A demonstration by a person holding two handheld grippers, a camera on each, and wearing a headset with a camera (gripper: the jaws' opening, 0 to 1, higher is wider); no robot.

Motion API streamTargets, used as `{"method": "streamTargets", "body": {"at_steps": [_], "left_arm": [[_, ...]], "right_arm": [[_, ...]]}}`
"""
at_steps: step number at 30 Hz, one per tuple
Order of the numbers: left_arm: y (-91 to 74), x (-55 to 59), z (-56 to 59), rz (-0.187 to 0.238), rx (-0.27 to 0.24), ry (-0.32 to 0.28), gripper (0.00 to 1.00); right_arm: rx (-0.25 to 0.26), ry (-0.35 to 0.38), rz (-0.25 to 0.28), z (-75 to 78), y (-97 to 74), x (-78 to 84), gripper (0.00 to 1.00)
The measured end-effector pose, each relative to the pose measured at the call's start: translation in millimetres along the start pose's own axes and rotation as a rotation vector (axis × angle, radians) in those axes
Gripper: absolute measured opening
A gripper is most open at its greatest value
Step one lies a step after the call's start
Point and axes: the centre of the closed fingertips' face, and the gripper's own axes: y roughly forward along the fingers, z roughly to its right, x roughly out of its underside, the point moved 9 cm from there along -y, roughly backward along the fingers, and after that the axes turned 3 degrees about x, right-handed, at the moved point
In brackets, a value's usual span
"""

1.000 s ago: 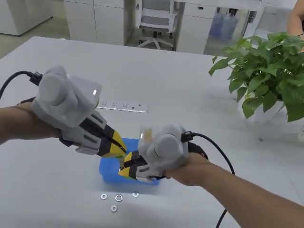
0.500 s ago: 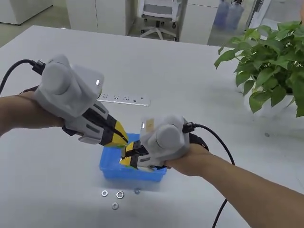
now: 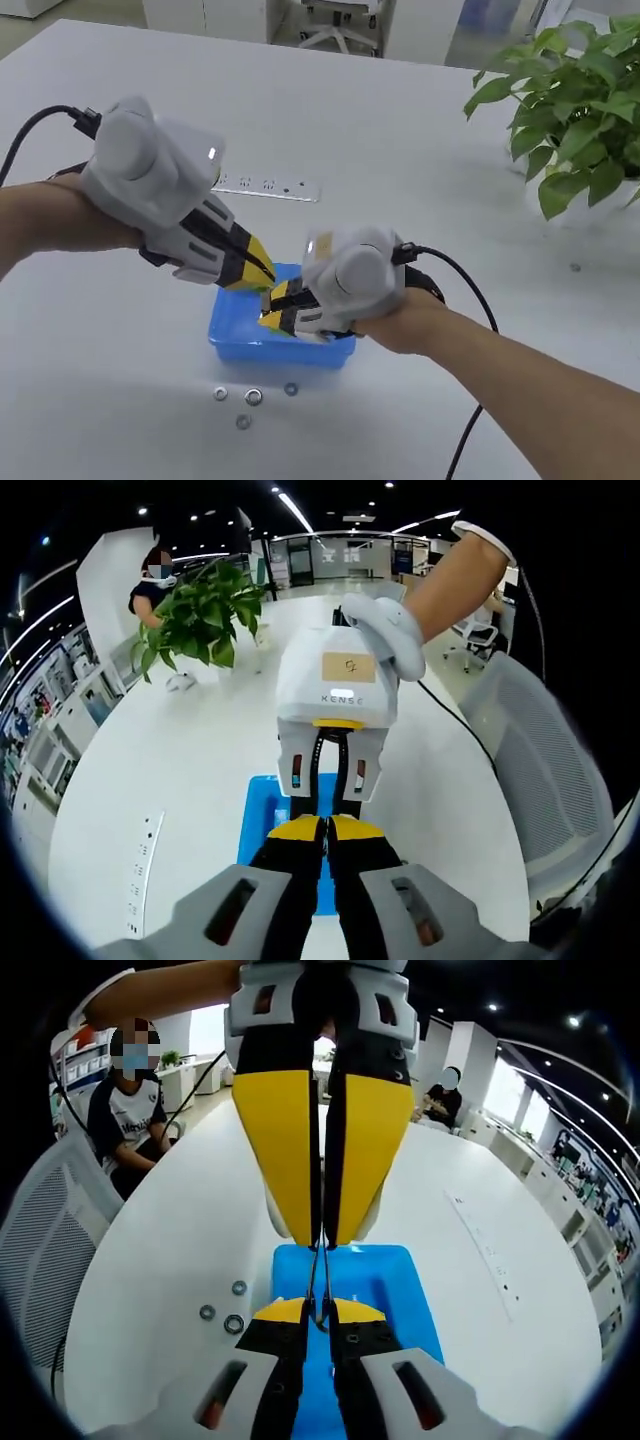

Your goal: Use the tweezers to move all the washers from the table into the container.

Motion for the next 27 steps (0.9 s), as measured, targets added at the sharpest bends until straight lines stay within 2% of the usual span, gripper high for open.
{"method": "streamTargets", "body": {"at_steps": [12, 27], "left_arm": [[15.7, 13.3, -14.0, -0.001, 0.01, -0.016, 0.06], [24.8, 19.7, -18.0, -0.002, 0.023, -0.025, 0.06]], "right_arm": [[-0.013, 0.018, -0.02, 9.7, 10.7, 18.6, 0.1], [-0.026, 0.017, -0.045, 11.6, 16.2, 27.4, 0.1]]}}
